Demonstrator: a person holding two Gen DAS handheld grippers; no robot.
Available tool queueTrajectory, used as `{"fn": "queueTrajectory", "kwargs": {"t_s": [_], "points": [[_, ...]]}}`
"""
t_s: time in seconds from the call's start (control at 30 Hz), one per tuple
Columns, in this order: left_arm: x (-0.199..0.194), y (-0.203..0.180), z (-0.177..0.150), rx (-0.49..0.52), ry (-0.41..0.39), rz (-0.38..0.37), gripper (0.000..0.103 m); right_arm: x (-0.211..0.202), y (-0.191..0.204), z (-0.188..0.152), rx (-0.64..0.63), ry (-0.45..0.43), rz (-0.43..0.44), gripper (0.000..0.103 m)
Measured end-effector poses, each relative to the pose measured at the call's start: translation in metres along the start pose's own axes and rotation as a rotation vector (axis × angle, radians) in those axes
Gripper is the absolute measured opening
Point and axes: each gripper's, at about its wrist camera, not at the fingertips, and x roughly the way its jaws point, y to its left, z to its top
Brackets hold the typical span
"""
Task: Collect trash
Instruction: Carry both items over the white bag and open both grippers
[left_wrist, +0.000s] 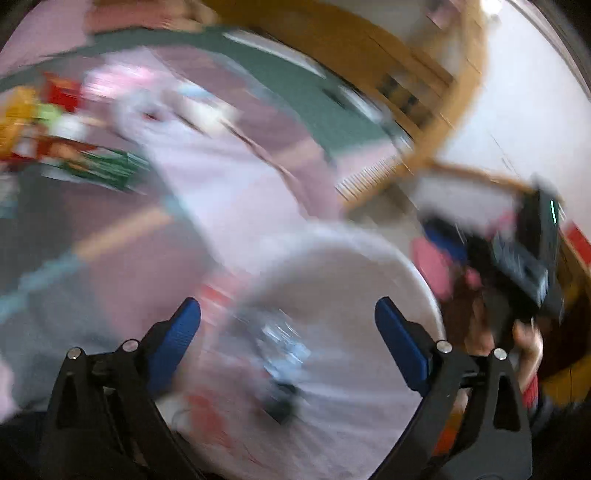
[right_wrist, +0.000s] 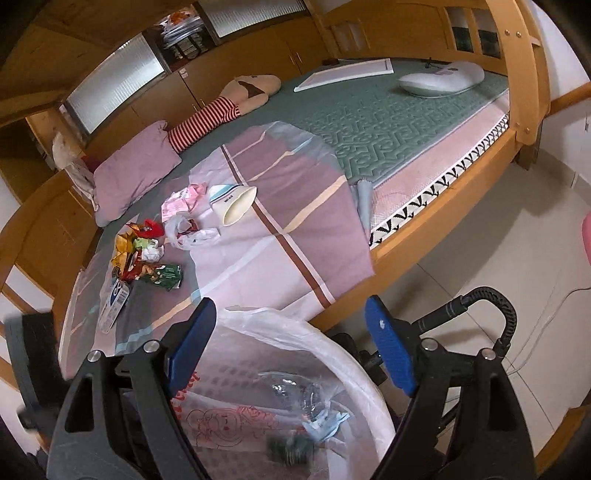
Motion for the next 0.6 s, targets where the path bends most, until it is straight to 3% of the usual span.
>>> {"fn": "queueTrajectory", "kwargs": {"t_s": [0.13, 0.17, 0.23, 0.3, 0.33, 0.37, 0.4, 0.43, 0.5, 0.53, 0.6], "points": [[-0.028, 0.077, 0.046, -0.166, -0.137, 0.526, 0.096, 0.023, 0.009, 0.006, -0.012, 0.067, 0.010, 0.081], [-0.034, 0.098, 0.055, -0.203, -0.158, 0.608, 0.096, 0.027, 0.012, 0.007, -0.021, 0.076, 0.013, 0.081], [-0.046, 0.145, 0.074, -0.276, -0.219, 0.709, 0.098, 0.033, 0.018, 0.007, -0.037, 0.088, 0.014, 0.081], [-0.052, 0.186, 0.084, -0.334, -0.283, 0.763, 0.099, 0.039, 0.024, 0.006, -0.053, 0.098, 0.017, 0.081], [-0.053, 0.209, 0.088, -0.400, -0.279, 0.801, 0.099, 0.044, 0.027, 0.005, -0.056, 0.109, 0.024, 0.081], [-0.057, 0.226, 0.089, -0.461, -0.268, 0.807, 0.099, 0.048, 0.029, 0.005, -0.056, 0.119, 0.031, 0.081], [-0.056, 0.241, 0.093, -0.487, -0.279, 0.767, 0.099, 0.050, 0.030, 0.004, -0.055, 0.126, 0.034, 0.081], [-0.054, 0.249, 0.095, -0.471, -0.277, 0.741, 0.099, 0.055, 0.032, 0.002, -0.053, 0.135, 0.037, 0.081], [-0.038, 0.265, 0.098, -0.441, -0.170, 0.736, 0.099, 0.056, 0.036, 0.001, -0.066, 0.129, 0.030, 0.081], [-0.031, 0.271, 0.095, -0.451, -0.102, 0.692, 0.099, 0.057, 0.038, 0.001, -0.075, 0.127, 0.030, 0.082], [-0.022, 0.272, 0.088, -0.492, -0.058, 0.547, 0.099, 0.060, 0.043, 0.002, -0.094, 0.125, 0.023, 0.082]]}}
